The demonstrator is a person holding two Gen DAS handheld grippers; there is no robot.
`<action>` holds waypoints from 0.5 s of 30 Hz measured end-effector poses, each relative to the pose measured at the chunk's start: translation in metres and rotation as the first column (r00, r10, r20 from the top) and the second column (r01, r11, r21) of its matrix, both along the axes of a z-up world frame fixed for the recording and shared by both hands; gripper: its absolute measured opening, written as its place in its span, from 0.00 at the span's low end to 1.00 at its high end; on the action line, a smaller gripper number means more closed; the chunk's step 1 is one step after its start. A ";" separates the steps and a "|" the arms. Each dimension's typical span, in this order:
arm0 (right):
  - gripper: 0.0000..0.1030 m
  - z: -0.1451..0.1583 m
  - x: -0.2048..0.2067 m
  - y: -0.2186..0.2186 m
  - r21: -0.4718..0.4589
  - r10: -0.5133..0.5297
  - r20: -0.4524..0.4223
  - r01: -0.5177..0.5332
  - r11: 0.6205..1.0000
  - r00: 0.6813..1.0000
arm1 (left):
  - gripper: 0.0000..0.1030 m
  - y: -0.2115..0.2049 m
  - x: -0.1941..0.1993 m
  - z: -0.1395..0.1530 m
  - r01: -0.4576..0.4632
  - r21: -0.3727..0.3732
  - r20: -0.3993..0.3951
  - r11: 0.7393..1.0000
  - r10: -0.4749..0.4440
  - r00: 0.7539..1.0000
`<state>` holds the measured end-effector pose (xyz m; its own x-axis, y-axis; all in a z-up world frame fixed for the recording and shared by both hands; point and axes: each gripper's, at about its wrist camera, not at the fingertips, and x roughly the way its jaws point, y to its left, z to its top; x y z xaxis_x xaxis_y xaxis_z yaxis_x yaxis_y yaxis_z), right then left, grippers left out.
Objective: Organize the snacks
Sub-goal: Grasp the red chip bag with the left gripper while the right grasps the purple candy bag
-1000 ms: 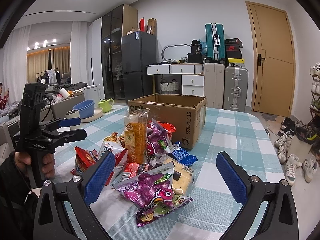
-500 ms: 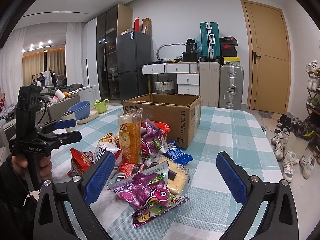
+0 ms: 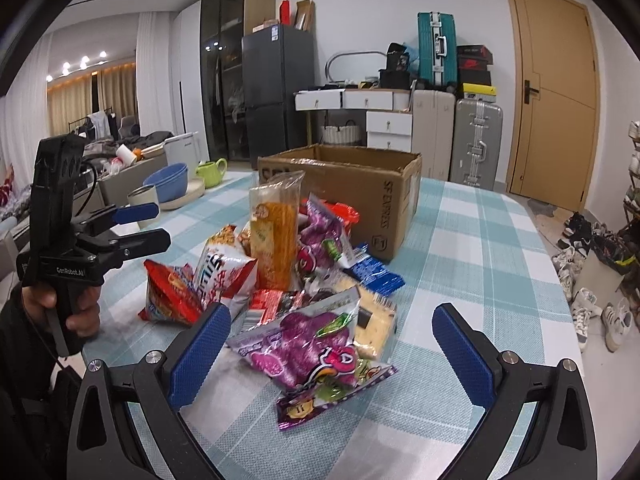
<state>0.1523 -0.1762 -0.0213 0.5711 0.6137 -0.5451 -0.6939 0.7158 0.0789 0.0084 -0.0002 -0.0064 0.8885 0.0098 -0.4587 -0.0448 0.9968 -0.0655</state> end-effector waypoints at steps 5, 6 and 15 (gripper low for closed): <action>1.00 -0.009 0.005 0.004 -0.015 0.020 -0.086 -0.021 1.000 0.996 | 1.00 -0.003 -0.002 -0.003 0.040 0.015 -0.057 0.999 -0.039 0.998; 1.00 -0.011 0.006 0.005 -0.016 0.027 -0.096 -0.028 0.999 0.995 | 1.00 -0.002 -0.002 -0.003 0.065 -0.003 -0.074 0.998 -0.065 0.995; 1.00 -0.020 0.003 0.008 -0.042 0.054 -0.129 -0.060 0.997 0.990 | 1.00 -0.017 -0.004 -0.012 0.216 -0.032 -0.157 0.976 -0.218 0.963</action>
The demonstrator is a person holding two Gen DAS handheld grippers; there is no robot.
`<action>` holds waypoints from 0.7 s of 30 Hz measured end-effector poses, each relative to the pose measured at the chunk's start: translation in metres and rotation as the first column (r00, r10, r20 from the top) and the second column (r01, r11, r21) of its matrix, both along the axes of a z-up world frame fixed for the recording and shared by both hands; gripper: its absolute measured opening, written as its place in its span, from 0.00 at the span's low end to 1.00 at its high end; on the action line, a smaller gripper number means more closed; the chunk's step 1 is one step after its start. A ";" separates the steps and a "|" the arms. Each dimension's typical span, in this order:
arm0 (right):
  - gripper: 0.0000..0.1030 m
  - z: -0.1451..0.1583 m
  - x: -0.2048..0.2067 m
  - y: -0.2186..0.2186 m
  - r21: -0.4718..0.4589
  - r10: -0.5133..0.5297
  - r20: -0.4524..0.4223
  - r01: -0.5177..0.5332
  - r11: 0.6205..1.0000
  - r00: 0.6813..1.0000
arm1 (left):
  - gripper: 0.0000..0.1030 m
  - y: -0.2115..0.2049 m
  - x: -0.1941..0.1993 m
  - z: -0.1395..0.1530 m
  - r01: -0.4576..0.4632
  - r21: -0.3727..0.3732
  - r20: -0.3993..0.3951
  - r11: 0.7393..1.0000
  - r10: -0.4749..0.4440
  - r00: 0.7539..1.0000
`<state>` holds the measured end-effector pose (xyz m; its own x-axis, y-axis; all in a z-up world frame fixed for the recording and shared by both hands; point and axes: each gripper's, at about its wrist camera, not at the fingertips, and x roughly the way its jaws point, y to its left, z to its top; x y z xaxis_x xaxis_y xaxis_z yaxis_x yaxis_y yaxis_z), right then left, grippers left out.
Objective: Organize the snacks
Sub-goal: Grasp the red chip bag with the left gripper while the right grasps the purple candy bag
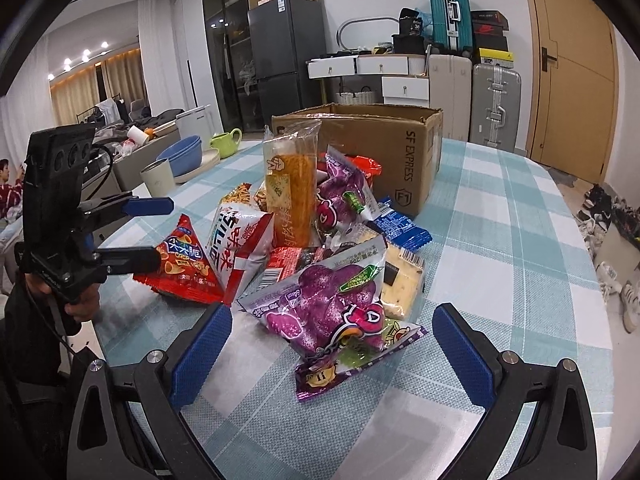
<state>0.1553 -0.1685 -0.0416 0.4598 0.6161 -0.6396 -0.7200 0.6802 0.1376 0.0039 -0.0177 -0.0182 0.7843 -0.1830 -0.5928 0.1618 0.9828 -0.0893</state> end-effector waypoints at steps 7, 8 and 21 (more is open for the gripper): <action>0.98 -0.007 0.005 0.009 -0.035 0.009 -0.021 -0.010 0.999 1.000 | 1.00 -0.004 0.004 -0.010 0.058 -0.049 -0.069 0.997 -0.061 0.996; 0.96 -0.008 0.006 0.011 -0.043 0.010 -0.021 -0.011 0.999 1.000 | 1.00 -0.005 0.006 -0.011 0.066 -0.054 -0.081 0.996 -0.070 0.994; 0.63 -0.013 0.007 0.018 -0.081 0.018 -0.001 -0.018 0.997 1.000 | 0.68 -0.016 0.008 -0.025 0.132 -0.069 -0.147 0.989 -0.141 0.979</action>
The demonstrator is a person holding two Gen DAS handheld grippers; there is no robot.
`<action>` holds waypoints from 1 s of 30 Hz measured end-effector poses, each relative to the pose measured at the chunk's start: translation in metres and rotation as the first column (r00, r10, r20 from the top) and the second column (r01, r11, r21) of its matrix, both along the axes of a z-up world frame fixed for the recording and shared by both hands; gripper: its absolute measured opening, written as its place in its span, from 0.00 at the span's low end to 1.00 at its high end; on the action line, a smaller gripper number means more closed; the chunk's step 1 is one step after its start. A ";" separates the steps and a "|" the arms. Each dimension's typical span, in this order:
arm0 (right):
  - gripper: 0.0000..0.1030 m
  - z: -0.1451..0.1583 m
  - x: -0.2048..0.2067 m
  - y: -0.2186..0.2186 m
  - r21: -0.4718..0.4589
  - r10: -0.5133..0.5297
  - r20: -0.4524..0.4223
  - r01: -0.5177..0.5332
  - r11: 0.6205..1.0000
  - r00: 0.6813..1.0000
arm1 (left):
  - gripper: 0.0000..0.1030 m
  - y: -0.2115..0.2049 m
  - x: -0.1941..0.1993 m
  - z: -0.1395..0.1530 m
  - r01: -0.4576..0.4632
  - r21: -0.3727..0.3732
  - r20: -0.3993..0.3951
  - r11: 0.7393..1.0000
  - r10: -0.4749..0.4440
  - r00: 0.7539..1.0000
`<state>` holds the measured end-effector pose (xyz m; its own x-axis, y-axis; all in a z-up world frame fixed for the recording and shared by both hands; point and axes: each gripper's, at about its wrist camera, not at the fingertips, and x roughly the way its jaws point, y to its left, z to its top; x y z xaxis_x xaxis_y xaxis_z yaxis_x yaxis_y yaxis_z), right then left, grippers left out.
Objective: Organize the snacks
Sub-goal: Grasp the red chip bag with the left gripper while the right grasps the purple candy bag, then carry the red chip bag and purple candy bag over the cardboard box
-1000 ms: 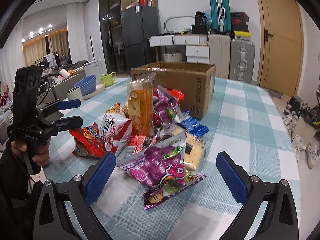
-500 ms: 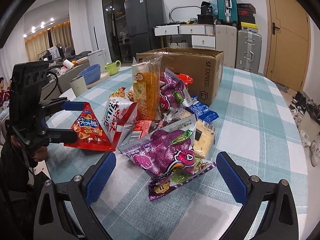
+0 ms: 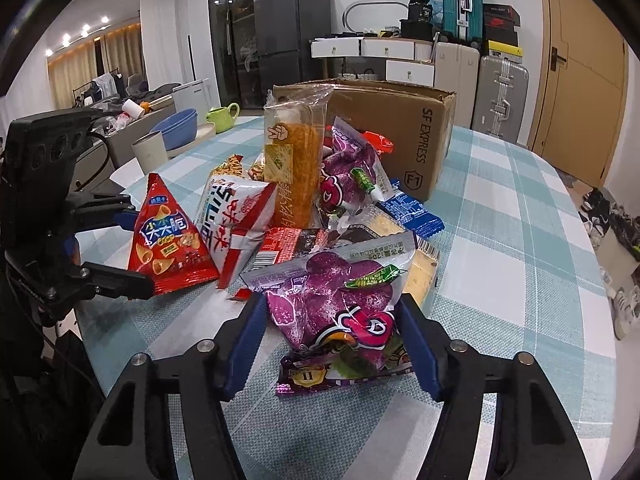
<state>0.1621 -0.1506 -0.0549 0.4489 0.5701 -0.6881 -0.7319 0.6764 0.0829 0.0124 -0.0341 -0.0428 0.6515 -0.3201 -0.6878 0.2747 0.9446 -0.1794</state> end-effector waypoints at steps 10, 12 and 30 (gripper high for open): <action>0.62 0.013 -0.008 -0.009 0.046 -0.018 0.037 0.016 0.999 0.999 | 0.64 0.005 -0.013 0.006 -0.025 -0.005 0.051 1.000 0.025 0.998; 0.62 0.017 -0.011 -0.013 0.065 -0.022 0.043 0.019 0.998 0.999 | 0.64 0.007 -0.016 0.009 -0.035 -0.014 0.062 0.999 0.035 0.997; 0.62 0.056 -0.026 -0.028 0.193 -0.047 0.099 0.027 0.981 0.994 | 0.64 0.018 -0.035 0.064 -0.147 -0.076 0.226 0.986 0.160 0.961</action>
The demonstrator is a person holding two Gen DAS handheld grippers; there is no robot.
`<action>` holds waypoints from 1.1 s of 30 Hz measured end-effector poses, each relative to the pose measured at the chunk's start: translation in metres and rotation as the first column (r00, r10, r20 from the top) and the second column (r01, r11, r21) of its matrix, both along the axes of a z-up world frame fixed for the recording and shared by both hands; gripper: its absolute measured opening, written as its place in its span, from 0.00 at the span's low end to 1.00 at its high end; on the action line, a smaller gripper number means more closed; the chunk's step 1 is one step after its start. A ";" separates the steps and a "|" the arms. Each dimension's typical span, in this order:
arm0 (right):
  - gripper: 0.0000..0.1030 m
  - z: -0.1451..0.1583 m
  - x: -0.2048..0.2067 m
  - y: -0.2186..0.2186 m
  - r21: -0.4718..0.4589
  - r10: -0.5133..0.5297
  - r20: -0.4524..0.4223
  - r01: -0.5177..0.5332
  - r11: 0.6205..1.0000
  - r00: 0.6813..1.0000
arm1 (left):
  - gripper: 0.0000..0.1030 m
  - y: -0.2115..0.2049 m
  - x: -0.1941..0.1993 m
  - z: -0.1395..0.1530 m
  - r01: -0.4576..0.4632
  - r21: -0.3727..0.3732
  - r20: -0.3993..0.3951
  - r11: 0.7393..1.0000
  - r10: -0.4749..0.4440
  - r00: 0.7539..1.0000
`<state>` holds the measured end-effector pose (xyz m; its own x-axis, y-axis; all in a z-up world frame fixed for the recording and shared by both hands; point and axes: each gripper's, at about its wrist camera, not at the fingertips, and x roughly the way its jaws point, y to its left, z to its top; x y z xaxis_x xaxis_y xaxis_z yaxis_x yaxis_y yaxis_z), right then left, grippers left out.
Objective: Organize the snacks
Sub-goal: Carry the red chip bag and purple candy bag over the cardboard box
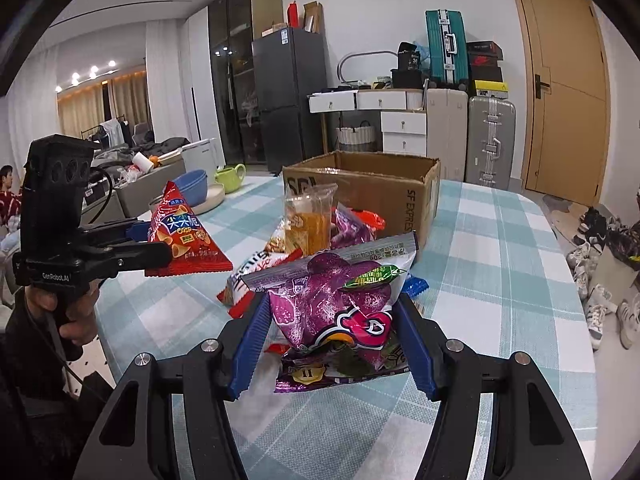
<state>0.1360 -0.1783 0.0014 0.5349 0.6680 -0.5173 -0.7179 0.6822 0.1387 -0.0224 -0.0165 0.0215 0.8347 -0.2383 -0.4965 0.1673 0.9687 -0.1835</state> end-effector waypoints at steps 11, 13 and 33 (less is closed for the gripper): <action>0.62 0.038 0.010 0.001 0.045 -0.034 0.045 0.032 0.998 0.998 | 0.64 0.001 0.008 0.037 -0.038 0.004 0.075 0.999 0.038 0.996; 0.62 0.047 0.015 0.001 0.053 -0.047 0.049 0.044 0.998 0.998 | 0.64 0.003 0.012 0.045 -0.049 -0.003 0.083 0.999 0.049 0.995; 0.62 0.107 0.091 0.034 0.092 -0.099 0.016 0.098 0.991 0.995 | 0.64 0.046 0.091 0.115 -0.189 -0.005 0.079 0.982 0.189 0.979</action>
<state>0.2275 -0.1447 0.1080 0.6102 0.6552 -0.4454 -0.6511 0.7350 0.1892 0.0690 0.0299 0.1368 0.9011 -0.0712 -0.4276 -0.0049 0.9847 -0.1743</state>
